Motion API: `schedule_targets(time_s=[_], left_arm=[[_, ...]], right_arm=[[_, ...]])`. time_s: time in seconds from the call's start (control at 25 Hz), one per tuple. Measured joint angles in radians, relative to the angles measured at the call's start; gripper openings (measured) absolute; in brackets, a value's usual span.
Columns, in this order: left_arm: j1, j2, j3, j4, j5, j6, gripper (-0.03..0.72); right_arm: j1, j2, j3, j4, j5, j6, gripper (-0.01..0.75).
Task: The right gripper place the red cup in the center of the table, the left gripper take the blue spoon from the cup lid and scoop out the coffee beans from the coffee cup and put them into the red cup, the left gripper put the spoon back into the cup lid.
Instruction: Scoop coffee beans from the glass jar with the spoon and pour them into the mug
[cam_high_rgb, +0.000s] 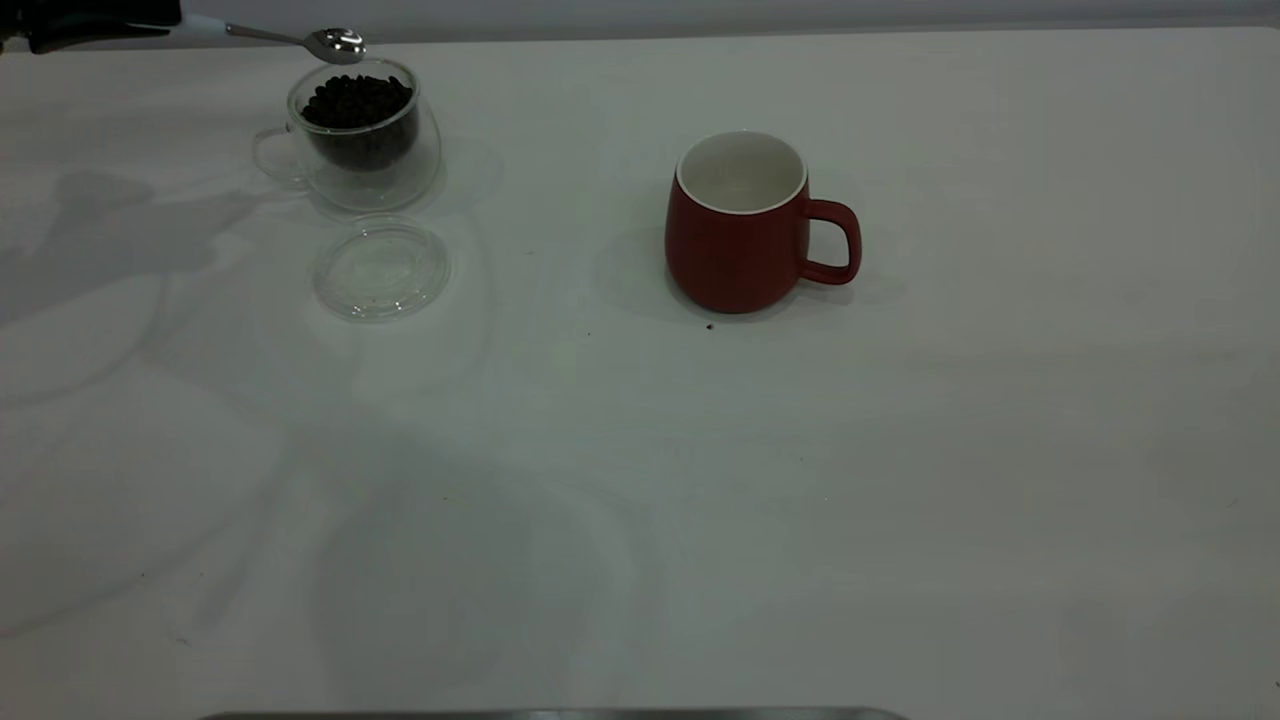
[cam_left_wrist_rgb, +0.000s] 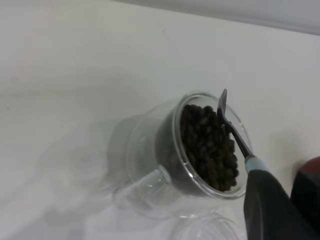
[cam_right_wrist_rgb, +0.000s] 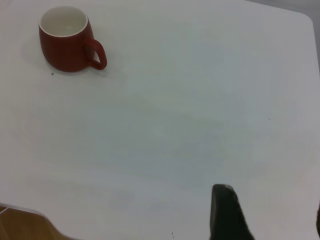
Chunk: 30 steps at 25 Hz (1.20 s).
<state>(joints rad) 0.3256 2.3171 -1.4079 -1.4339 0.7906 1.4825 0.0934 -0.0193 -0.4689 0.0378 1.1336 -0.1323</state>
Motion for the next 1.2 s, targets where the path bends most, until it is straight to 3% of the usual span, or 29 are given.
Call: schedule_targets(time_s=[0.84, 1.2], left_arm=[[-0.019, 0.077, 0.001, 0.000, -0.017, -0.003, 0.124], [-0.019, 0.079, 0.001, 0.000, 0.019, -0.126, 0.124]], right_arm=[[0.000, 0.000, 0.000, 0.000, 0.000, 0.000, 0.457], [0.000, 0.000, 0.000, 0.000, 0.000, 0.000, 0.457]])
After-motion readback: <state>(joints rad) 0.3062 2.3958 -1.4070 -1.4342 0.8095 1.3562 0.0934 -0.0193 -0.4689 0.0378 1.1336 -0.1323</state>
